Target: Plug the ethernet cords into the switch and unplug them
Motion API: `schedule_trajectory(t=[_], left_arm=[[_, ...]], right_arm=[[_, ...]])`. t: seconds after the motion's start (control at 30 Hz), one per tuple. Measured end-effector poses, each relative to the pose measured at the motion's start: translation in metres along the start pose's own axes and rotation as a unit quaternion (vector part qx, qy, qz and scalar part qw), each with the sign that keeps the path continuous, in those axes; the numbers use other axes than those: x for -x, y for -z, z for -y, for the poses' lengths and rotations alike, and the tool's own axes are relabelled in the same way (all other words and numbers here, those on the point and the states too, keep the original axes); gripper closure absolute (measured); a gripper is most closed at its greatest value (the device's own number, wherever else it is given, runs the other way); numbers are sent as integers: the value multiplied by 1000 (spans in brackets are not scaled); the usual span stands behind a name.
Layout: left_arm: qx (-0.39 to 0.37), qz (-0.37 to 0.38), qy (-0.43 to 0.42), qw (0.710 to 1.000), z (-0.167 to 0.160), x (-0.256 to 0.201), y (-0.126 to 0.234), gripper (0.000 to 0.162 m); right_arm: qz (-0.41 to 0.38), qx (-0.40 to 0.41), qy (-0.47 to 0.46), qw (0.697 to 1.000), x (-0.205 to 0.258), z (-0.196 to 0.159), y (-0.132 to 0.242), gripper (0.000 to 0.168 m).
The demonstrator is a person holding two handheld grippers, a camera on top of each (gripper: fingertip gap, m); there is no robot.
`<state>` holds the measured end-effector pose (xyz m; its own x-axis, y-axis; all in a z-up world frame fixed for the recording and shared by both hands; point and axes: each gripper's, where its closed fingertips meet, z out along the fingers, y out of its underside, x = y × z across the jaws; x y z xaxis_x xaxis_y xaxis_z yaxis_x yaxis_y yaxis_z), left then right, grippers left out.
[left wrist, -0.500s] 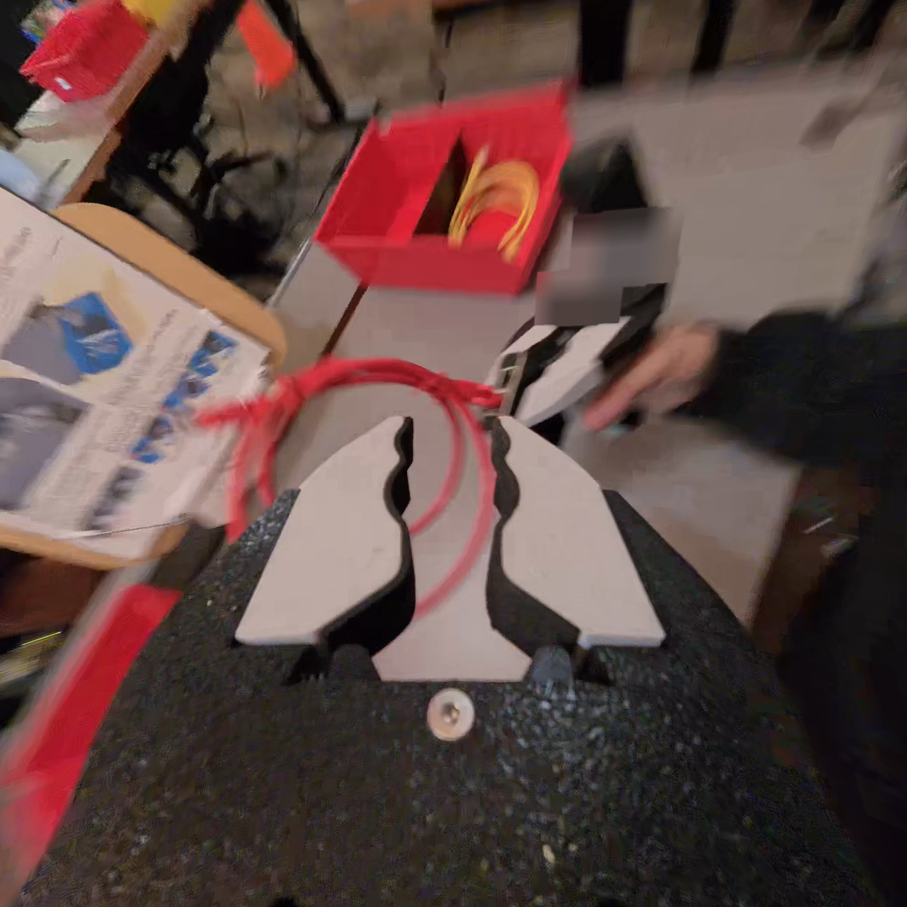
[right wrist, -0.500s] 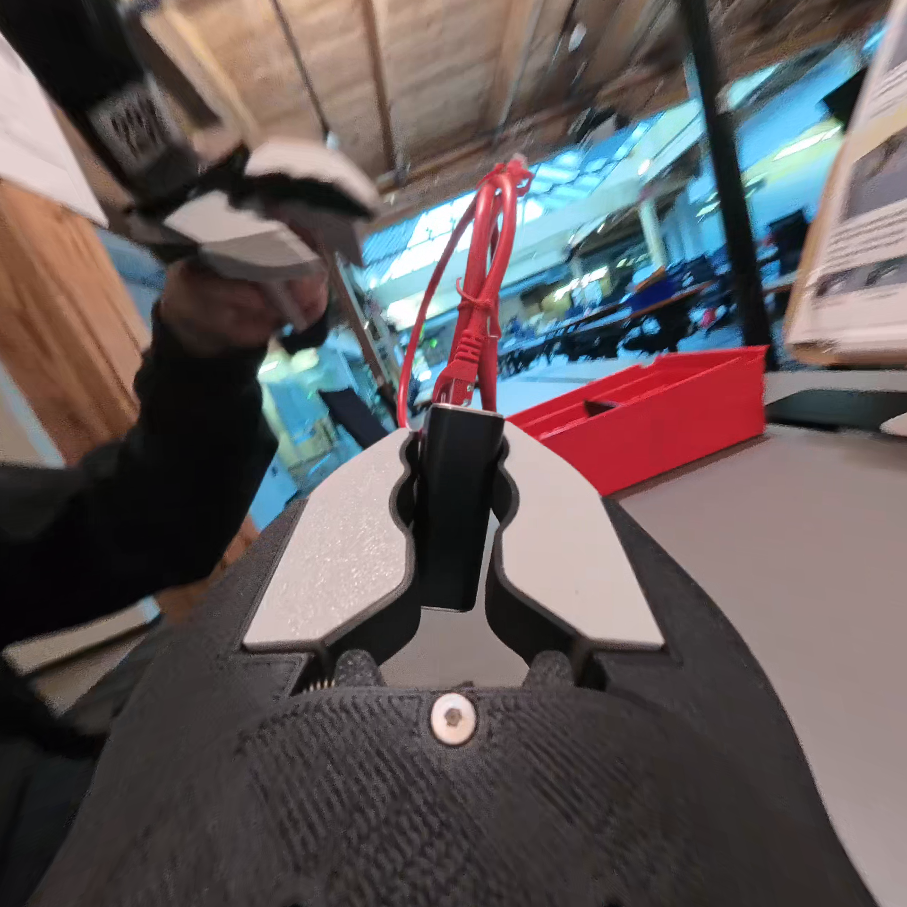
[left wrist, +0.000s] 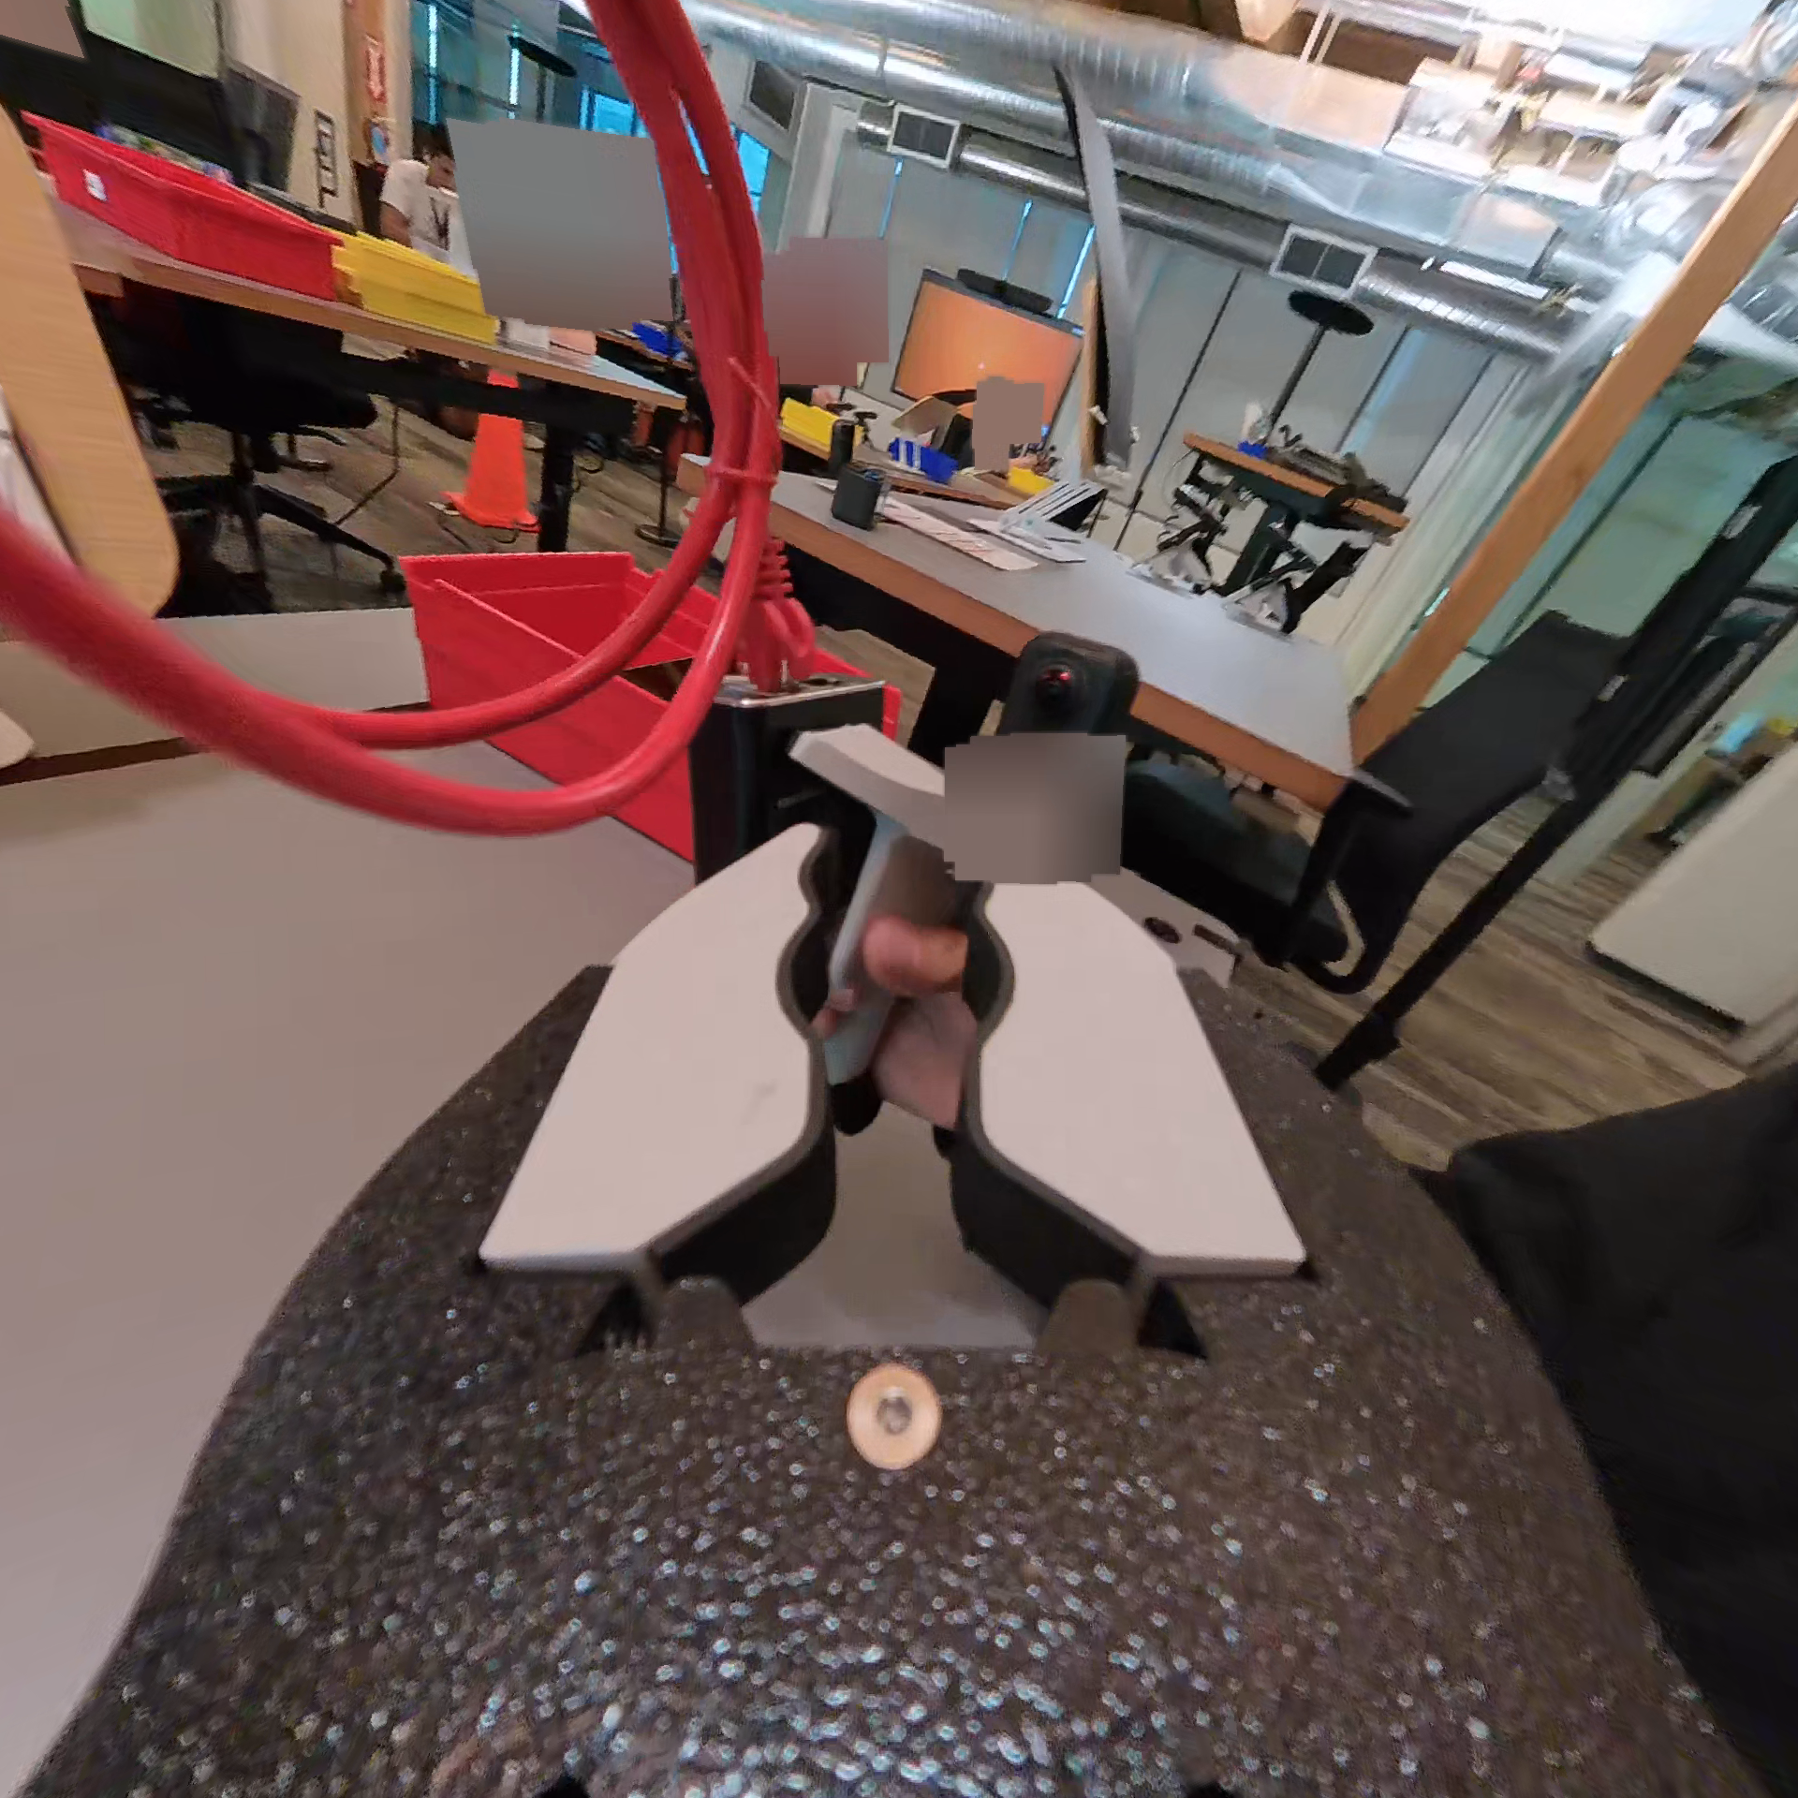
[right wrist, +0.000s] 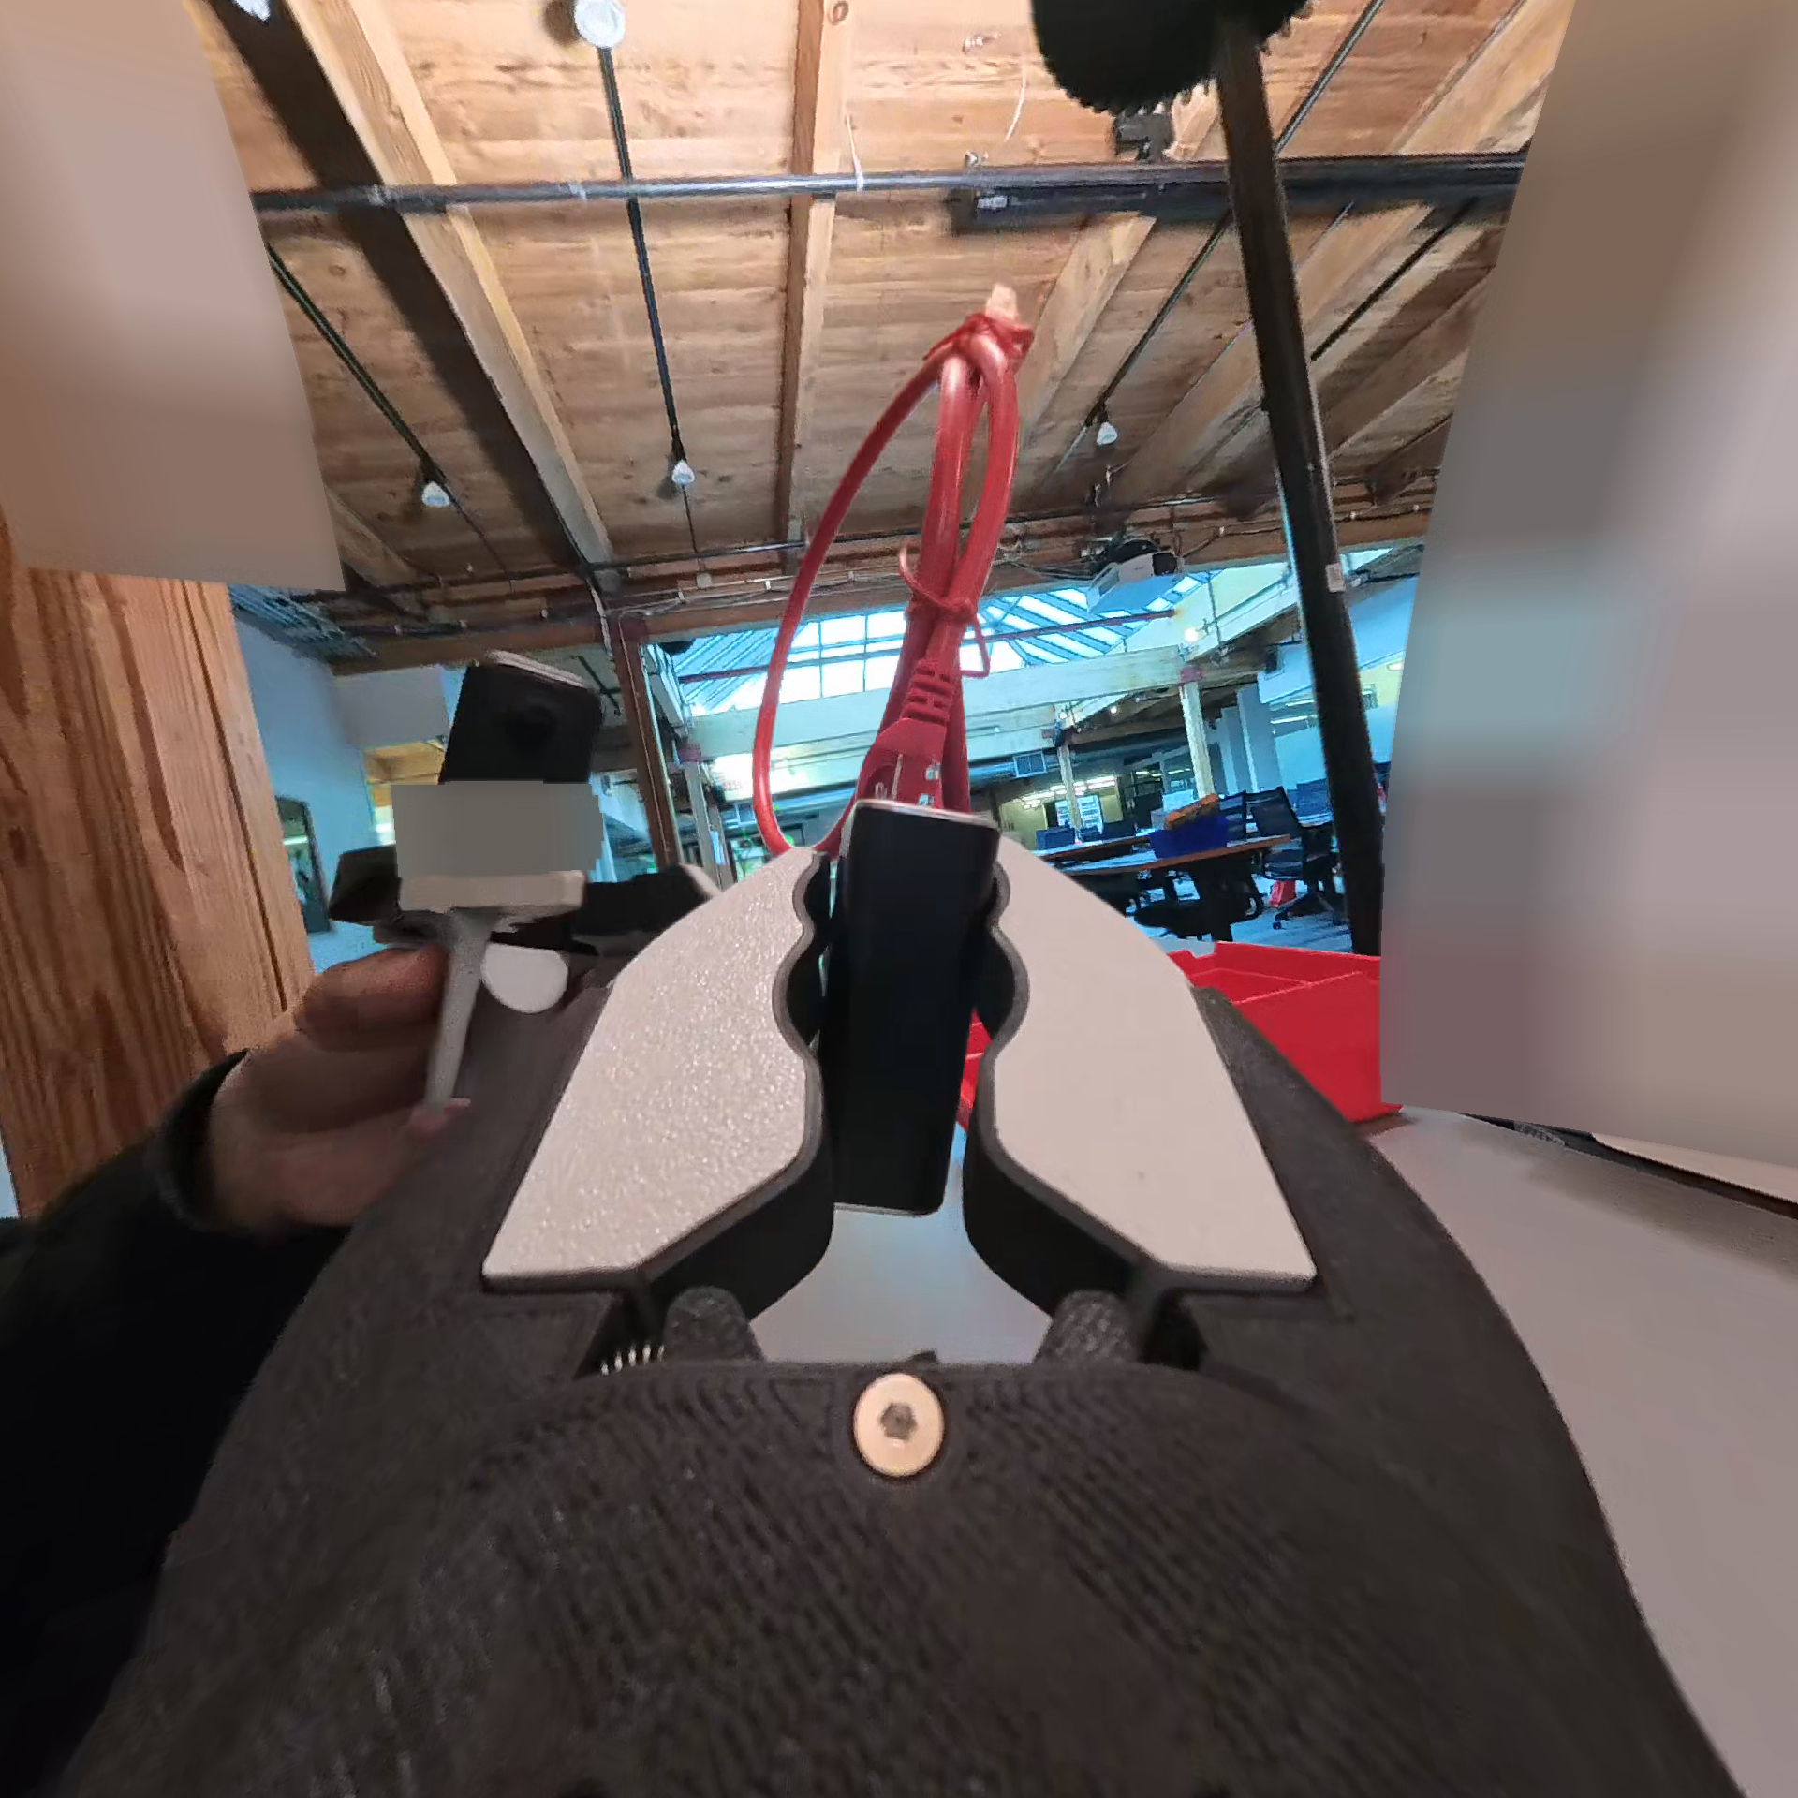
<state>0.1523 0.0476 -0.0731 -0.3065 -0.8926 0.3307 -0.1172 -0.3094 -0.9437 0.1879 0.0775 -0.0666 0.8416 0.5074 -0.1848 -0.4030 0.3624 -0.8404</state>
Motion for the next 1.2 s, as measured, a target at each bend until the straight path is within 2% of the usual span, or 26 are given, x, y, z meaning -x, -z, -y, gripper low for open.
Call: schedule_trajectory(t=[0.2,0.4,0.6,0.7,0.77,0.87,0.9,0.97,1.07,1.13,1.2], left_arm=[[-14,71,-47,996,2,17,3,135],[-12,73,-80,994,7,3,8,134],[-1,175,-141,974,17,32,26,128],[10,157,-167,973,22,29,32,126],[36,131,-164,977,22,25,34,132],[97,99,-157,978,15,24,33,118],[124,96,-161,974,12,26,34,118],[149,115,-199,962,14,31,36,115],[164,109,-309,931,18,28,36,108],[204,78,-355,909,9,26,37,123],[219,51,-360,905,6,23,38,123]], right_arm=[[10,6,8,1000,8,-6,-6,140],[-2,34,33,999,9,-15,-10,140],[32,47,19,998,20,-21,-14,140],[65,55,12,996,29,-24,-15,140],[84,56,15,995,35,-25,-15,140],[98,54,34,993,42,-24,-17,140],[101,56,39,993,44,-25,-17,140],[99,72,61,991,45,-28,-18,140],[108,100,95,985,51,-36,-18,141],[122,111,103,981,58,-39,-20,141],[126,120,112,978,61,-41,-21,141]])
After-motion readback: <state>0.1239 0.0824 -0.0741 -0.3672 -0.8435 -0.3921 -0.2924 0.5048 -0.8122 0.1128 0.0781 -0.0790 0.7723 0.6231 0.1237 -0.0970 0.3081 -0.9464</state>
